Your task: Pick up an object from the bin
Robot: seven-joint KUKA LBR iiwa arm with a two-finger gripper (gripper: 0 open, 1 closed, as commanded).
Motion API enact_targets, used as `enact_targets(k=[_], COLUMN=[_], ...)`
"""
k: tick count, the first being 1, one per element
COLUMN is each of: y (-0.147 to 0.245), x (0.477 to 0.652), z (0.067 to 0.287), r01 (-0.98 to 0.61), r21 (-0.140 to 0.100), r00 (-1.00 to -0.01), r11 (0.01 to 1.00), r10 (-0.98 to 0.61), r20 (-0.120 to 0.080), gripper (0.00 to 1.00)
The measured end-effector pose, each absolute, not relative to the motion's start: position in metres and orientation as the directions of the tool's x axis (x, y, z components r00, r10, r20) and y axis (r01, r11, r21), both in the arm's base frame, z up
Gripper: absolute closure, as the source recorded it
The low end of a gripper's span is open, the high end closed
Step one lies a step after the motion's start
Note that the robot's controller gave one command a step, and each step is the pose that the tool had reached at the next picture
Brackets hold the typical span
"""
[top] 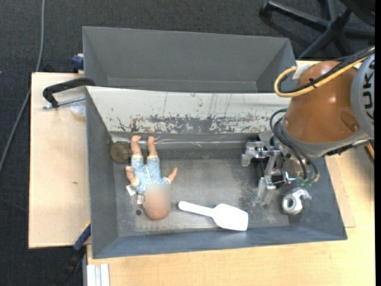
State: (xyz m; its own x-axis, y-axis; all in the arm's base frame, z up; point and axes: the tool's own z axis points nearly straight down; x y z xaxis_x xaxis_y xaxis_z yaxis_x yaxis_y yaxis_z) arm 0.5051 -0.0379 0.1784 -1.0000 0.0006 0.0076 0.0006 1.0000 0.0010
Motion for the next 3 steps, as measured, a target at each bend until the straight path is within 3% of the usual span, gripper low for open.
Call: enact_targets(k=[1,2,3], y=[-0.038,-0.004,0.028], x=[0.507,0.505,0.514], z=[0.183,0.155,0.115], r01=[0.000,-0.055,-0.170], r21=[0.000,-0.001,0.002], r00=[-1.000,-0.998,-0.985], r11=[1.000,0.998,0.985], r10=[0.000,-0.055,-0.170], r20=[-0.002,-0.003,-0.003], gripper=[0.00,0.00,0.00])
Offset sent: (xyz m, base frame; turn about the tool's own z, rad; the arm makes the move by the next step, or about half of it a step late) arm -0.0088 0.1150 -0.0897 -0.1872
